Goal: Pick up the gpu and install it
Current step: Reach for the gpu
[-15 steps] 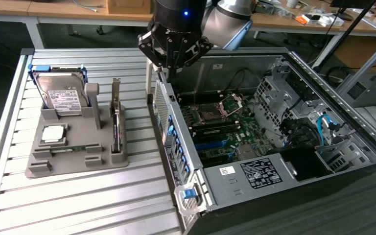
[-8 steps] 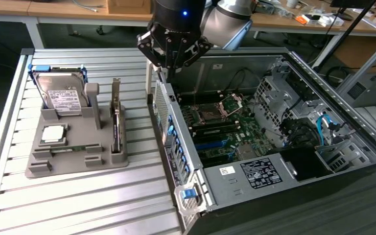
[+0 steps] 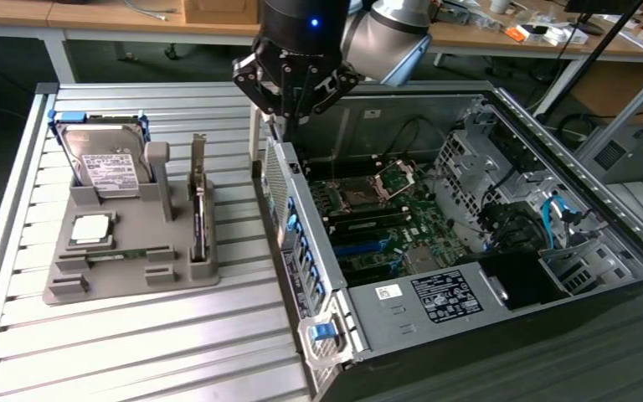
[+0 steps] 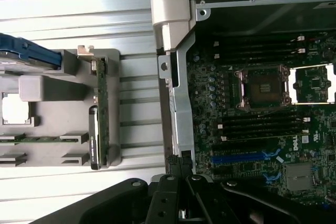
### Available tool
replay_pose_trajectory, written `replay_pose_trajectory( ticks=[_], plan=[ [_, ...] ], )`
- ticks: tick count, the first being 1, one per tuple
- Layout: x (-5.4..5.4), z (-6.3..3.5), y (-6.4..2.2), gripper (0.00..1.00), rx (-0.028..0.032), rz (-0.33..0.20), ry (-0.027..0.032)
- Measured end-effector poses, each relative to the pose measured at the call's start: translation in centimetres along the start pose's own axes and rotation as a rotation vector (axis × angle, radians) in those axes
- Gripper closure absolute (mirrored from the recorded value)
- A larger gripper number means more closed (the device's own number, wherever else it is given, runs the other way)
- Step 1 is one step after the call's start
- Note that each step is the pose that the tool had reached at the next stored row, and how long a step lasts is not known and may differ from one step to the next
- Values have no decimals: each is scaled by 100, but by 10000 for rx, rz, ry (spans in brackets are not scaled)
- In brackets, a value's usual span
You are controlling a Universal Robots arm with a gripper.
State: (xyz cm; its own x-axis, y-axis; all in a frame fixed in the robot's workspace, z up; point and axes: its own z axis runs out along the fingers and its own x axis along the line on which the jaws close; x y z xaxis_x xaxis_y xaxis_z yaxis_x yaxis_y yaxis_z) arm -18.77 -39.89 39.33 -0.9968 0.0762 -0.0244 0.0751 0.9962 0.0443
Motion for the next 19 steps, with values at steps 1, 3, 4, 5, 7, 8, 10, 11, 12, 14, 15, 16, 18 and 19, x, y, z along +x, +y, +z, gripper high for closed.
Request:
replay_pose_trajectory(
  ticks=[1, 3, 4, 5, 7, 8, 10, 11, 12, 14, 15, 16, 18, 19],
  plan=[
    [3, 0, 0, 89, 0, 0, 0],
    [7, 0, 0, 89, 0, 0, 0],
    [9, 0, -1, 89, -1, 0, -1],
    [11, 0, -1, 89, -1, 1, -1],
    [16, 0, -1, 89, 0, 0, 0],
    [19, -1, -1, 89, 0, 0, 0],
    [22, -1, -2, 89, 0, 0, 0],
    [25, -1, -2, 89, 0, 0, 0],
    [26, -1, -2, 89, 0, 0, 0],
    [31, -1, -2, 89, 0, 0, 0],
    [32, -1, -2, 89, 0, 0, 0],
    [37, -1, -3, 89, 0, 0, 0],
    [45, -1, -3, 89, 0, 1, 0],
    [48, -1, -3, 89, 0, 1, 0]
  ],
)
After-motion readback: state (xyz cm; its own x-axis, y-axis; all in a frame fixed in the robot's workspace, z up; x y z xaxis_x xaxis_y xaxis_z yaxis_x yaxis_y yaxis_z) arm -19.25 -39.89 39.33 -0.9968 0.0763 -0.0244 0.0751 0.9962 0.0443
